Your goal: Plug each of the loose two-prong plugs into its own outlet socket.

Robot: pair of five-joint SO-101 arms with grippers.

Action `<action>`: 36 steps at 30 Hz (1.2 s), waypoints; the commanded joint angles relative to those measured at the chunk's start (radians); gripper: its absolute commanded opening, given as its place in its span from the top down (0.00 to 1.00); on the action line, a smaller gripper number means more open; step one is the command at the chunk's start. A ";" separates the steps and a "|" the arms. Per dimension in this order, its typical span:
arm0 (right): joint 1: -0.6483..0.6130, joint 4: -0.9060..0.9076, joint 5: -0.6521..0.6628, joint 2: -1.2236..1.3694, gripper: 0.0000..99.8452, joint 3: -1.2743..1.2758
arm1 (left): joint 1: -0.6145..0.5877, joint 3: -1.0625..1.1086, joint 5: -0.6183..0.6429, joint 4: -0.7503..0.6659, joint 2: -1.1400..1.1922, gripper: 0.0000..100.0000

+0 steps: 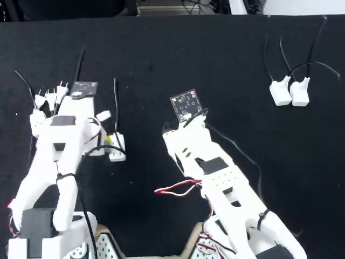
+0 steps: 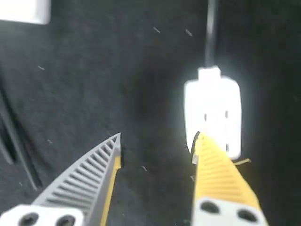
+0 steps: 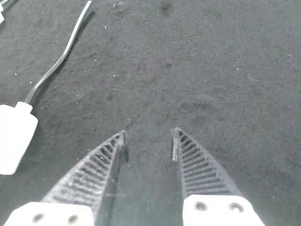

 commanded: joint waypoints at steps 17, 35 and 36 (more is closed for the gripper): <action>-0.006 -0.026 0.002 -0.033 0.85 -0.010 | 0.082 0.039 -0.002 -0.081 -0.023 0.75; 0.187 -0.092 -0.008 -0.033 0.85 -0.015 | 0.259 -0.131 0.040 -0.014 -0.035 0.75; 0.187 -0.092 -0.008 -0.033 0.85 -0.015 | 0.234 -0.166 0.043 -0.012 -0.025 0.75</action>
